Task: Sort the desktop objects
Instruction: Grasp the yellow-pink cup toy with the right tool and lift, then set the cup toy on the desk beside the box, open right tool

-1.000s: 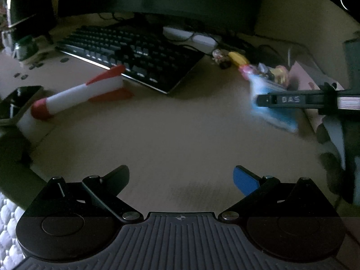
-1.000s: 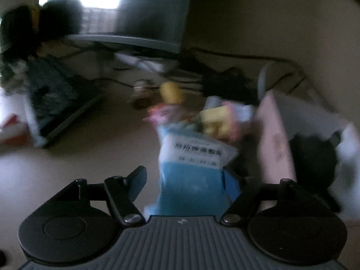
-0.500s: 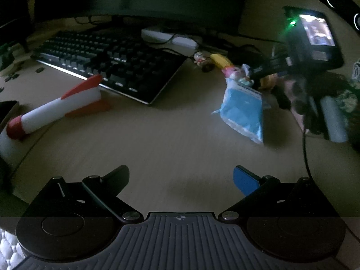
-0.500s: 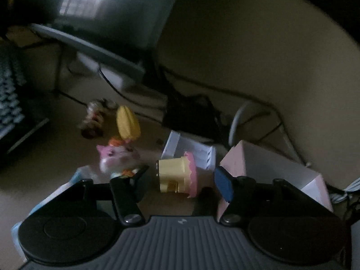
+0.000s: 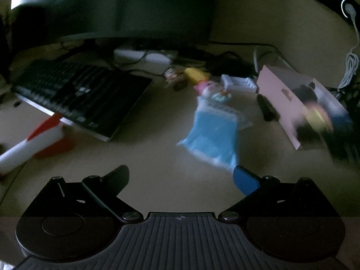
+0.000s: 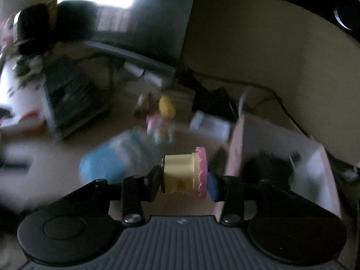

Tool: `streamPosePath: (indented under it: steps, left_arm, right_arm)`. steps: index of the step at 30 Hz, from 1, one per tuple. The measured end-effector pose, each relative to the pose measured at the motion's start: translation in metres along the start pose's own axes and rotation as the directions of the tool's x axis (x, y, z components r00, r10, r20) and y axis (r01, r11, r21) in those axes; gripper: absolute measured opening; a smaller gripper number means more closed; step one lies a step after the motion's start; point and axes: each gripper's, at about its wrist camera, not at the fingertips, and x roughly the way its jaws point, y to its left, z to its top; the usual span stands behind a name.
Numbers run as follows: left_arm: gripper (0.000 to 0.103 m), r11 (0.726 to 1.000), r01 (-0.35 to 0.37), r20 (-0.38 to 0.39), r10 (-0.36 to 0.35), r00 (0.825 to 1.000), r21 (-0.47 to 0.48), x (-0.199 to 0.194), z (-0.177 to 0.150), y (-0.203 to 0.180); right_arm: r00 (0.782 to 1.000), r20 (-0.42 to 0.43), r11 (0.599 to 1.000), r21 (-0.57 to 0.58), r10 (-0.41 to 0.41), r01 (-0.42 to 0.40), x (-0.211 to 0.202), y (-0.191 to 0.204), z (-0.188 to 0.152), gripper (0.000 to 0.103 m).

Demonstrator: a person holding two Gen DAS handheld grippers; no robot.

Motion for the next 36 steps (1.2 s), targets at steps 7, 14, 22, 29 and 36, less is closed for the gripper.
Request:
streamPosePath:
  steps: [7,14,22,29,36]
  left_arm:
    - [0.101,1.000,0.023,0.011,-0.023,1.000,-0.010,0.000,0.002,-0.036]
    - [0.101,1.000,0.002,-0.029,-0.001,1.000,0.022,0.002,-0.010,-0.062]
    - [0.101,0.996,0.034,0.005,-0.034,0.999,0.083,0.006,0.008,-0.102]
    - [0.101,0.952,0.082,0.029,-0.094,0.995,0.294,0.040,0.022,-0.176]
    - [0.103,0.953,-0.027,0.046,0.014,0.999,0.303,0.053,0.030,-0.163]
  right_arm:
    - [0.965,-0.043,0.940,-0.241,-0.261,0.243,-0.016,-0.027,-0.077,0.042]
    - [0.927,0.106,0.849,-0.375,-0.361,0.373,-0.005,-0.007,-0.095,0.056]
    - [0.979,0.156,0.979,-0.134,-0.130,0.151,-0.057,-0.025,-0.103,0.068]
    - [0.967,0.108,0.973,0.049,-0.231,0.227,-0.079,-0.067,-0.134,0.090]
    - [0.971,0.051,0.953,0.211,-0.233,0.218,-0.086,-0.091,-0.161,0.103]
